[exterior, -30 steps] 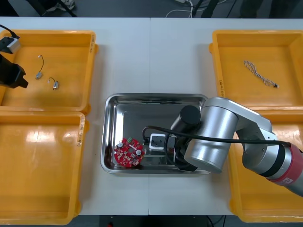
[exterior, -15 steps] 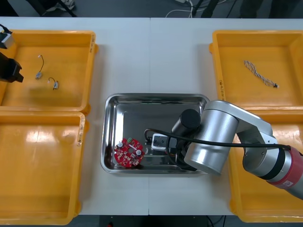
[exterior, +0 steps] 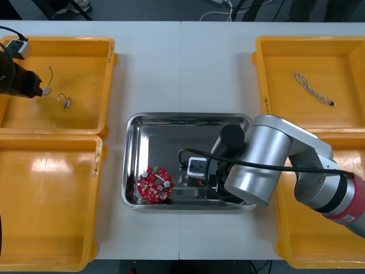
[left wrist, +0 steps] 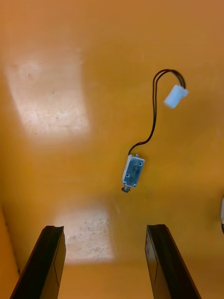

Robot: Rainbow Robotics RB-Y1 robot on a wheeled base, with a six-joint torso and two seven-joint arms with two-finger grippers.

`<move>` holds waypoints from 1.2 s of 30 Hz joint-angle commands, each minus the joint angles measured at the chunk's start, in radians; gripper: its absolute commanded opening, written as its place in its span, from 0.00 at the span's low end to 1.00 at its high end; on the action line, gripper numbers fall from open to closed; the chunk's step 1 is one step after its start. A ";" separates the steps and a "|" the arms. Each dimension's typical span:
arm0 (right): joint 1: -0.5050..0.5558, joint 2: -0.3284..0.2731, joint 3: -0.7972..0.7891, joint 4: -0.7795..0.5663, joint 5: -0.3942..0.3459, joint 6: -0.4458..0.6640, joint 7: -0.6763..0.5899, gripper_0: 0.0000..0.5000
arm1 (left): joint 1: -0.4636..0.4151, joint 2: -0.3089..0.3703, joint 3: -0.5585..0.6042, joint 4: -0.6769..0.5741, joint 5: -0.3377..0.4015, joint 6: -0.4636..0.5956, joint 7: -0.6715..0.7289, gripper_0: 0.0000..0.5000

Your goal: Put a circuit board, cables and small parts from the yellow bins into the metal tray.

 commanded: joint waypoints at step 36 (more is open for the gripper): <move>-0.146 -0.075 -0.732 0.029 -0.394 0.237 -0.027 1.00 | -0.050 -0.055 -0.077 0.113 0.061 -0.251 -0.135 1.00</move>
